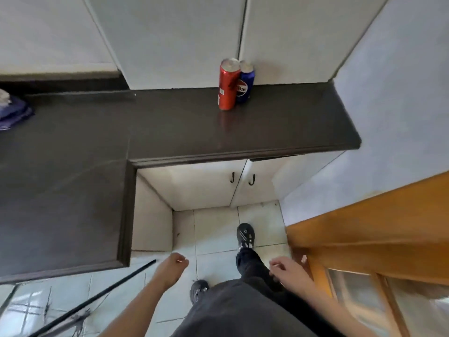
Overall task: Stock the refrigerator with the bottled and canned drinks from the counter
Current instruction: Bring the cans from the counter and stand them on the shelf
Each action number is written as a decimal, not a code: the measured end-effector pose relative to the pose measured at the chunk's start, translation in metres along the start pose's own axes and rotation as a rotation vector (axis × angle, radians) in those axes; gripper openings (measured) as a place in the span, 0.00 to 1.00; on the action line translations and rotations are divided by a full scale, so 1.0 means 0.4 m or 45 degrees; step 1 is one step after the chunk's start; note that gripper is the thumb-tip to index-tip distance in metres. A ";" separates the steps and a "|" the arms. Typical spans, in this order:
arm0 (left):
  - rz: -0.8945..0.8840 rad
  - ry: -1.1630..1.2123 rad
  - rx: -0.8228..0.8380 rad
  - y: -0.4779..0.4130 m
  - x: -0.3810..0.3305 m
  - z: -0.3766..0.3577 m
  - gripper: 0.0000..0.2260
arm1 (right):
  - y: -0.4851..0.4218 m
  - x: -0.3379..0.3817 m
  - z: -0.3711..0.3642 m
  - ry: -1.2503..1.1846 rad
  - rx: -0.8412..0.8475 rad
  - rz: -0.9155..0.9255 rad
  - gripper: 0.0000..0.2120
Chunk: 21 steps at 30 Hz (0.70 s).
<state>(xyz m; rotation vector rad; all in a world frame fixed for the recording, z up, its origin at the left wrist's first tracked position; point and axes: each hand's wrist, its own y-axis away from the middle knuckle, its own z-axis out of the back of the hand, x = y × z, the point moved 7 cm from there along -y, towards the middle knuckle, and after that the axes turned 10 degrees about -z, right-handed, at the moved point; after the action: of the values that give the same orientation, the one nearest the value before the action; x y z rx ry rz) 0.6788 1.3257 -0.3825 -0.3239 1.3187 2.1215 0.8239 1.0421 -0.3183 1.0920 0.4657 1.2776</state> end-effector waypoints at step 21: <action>-0.712 0.578 -0.956 -0.309 -0.945 0.568 0.14 | -0.284 0.891 0.738 -0.204 -0.461 0.848 0.20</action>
<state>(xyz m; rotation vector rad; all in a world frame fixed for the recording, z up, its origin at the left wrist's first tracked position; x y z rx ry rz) 1.0750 1.4237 -0.1748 -1.3693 0.4673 2.0052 1.2221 1.2647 -0.1817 1.0587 -0.2776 1.7472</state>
